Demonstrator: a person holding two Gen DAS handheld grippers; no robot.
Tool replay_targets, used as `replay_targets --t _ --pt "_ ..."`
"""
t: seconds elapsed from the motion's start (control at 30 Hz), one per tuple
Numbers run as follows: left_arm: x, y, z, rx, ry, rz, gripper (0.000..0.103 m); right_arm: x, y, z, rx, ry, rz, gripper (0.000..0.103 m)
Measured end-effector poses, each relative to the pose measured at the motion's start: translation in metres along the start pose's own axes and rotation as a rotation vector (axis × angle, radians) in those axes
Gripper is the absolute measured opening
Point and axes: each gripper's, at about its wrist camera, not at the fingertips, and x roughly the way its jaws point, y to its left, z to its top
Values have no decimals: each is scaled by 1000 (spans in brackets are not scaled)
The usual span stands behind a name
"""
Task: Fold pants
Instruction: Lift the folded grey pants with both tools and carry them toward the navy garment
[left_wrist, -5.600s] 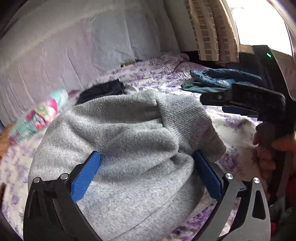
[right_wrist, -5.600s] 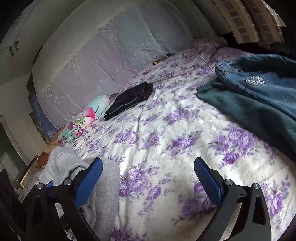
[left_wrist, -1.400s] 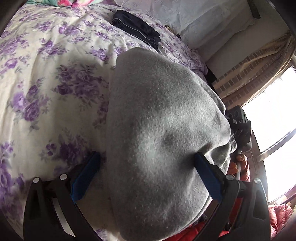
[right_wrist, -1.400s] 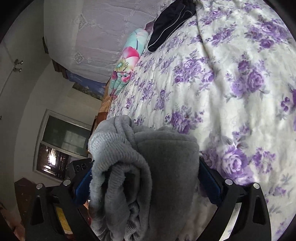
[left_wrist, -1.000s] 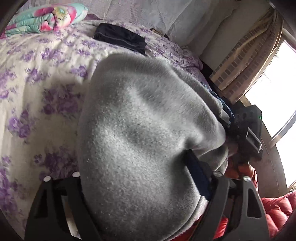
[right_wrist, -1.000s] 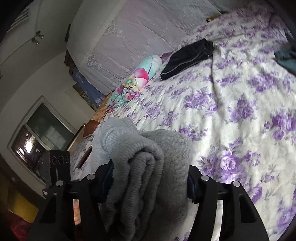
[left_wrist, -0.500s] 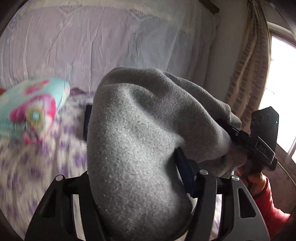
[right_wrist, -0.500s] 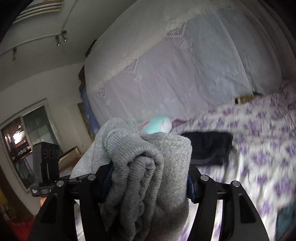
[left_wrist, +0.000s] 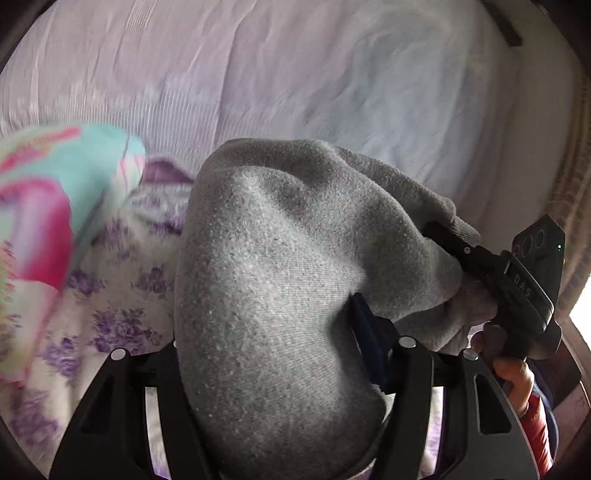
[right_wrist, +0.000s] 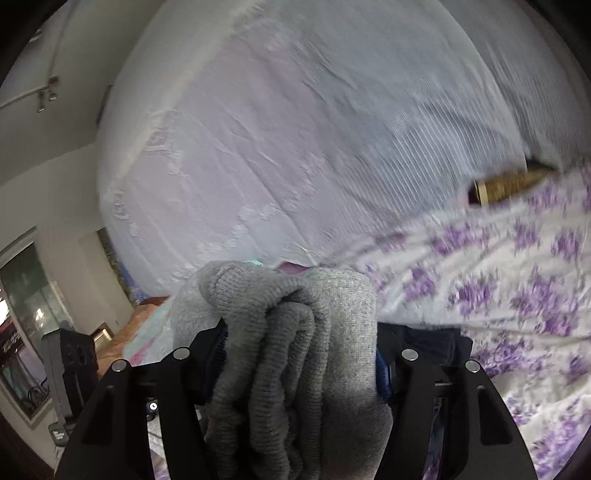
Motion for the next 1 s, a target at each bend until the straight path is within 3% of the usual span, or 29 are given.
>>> replay_targets --t 0.03,0.1,0.13,0.2,0.23,0.33,0.37,0.47,0.53,0.6,0.63,0.67,0.7,0.73,0.8,0.93,1.0 --pt "17 9 -5 -10 25 14 61 13 -10 -6 17 12 -39 74" --pt "44 26 -19 -41 72 51 66 40 -38 -31 25 31 -217 87" --pt "54 38 -33 -71 72 66 78 45 -52 -44 36 4 -182 99" --pt "53 49 -42 -112 58 30 81 45 -65 -44 110 34 -100 99" --pt "45 48 -38 -113 55 37 81 39 -57 -37 93 46 -133 99" --pt "9 43 -38 -76 -86 191 84 7 -20 -34 -42 -97 -254 99" --pt "-2 41 -39 -68 -108 201 84 -7 -6 -33 -82 -168 -282 99" --pt "-34 32 -36 -36 -207 196 86 -35 32 -30 -163 -261 -266 98" --pt "-39 21 -32 -10 -235 174 89 -42 51 -34 -218 -290 -250 88" --pt "-28 12 -31 16 -188 131 89 -32 60 -39 -255 -246 -209 62" --pt "-19 9 -35 35 -154 119 89 -21 57 -41 -250 -203 -188 40" --pt "-8 5 -39 59 -118 128 89 -6 51 -45 -231 -136 -181 28" --pt "3 2 -44 86 -83 151 90 11 40 -51 -210 -62 -217 23" --pt "19 -3 -50 149 -32 220 94 23 30 -54 -196 -13 -253 20" --pt "40 -7 -58 242 19 297 98 35 12 -65 -190 -2 -240 20" --pt "33 -4 -58 217 4 273 98 31 16 -61 -181 -5 -240 20" --pt "26 -1 -60 199 -23 255 98 22 20 -68 -194 -72 -206 23"
